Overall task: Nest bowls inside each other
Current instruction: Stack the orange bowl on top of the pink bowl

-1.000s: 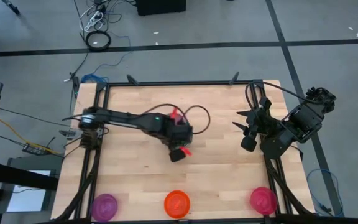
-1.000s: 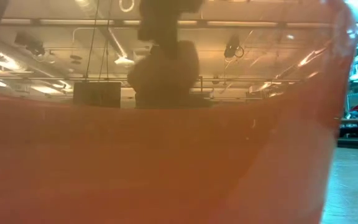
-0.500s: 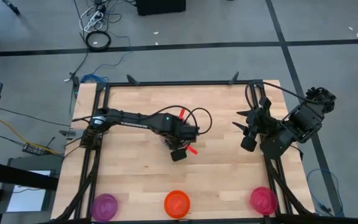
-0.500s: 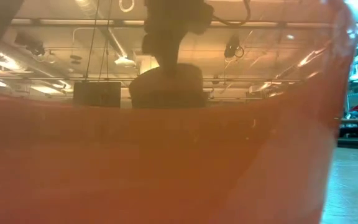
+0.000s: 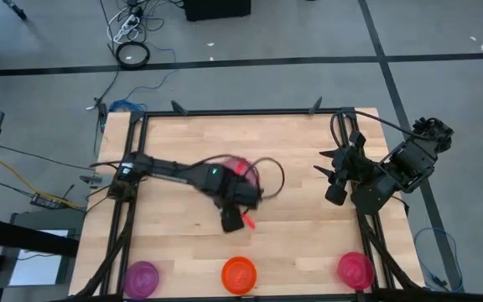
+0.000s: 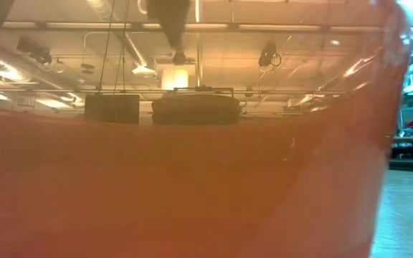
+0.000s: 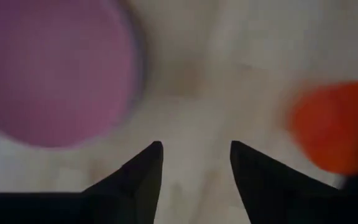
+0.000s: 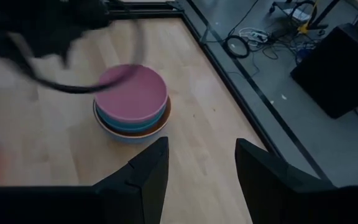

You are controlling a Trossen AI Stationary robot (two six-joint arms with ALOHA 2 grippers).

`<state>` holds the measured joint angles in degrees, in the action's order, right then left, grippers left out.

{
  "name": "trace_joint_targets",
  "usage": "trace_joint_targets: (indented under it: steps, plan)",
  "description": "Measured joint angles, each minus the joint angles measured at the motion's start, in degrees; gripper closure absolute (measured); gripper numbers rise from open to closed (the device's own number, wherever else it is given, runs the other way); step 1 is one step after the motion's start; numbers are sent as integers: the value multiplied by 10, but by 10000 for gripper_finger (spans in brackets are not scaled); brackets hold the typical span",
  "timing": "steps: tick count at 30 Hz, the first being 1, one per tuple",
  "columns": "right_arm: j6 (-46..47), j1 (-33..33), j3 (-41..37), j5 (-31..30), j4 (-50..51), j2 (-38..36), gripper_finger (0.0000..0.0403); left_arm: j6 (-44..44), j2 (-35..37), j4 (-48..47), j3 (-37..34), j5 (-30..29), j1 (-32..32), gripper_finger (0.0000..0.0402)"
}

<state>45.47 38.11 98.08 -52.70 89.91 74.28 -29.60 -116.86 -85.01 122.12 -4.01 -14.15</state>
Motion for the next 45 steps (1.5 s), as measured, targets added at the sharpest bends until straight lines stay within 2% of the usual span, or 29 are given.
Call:
trace_joint_targets:
  steps: [7, 12, 15, 21, 30, 40, 45]
  plan:
    - [0, 0, 0, 2, -8, 0, 232, -22, -4, 99, -17, 64, -90, 204]
    - [0, 1, 0, 4, -16, 0, 232, -13, -5, 157, -86, 66, -130, 204]
    - [-1, 1, 0, 4, -16, 0, 232, -16, -5, 203, -145, 88, -142, 204]
    - [-5, 1, 0, 4, -16, 0, 232, -44, -6, 312, -242, 120, -141, 204]
    - [-6, 1, 0, 4, -16, 0, 232, -100, -6, 438, -294, 120, -128, 204]
    - [-5, 1, 0, 4, -16, 0, 232, -115, -6, 473, -325, 105, -125, 207]
    - [-5, 1, 0, 3, -16, 0, 232, -106, -19, 476, -325, 102, -125, 250]
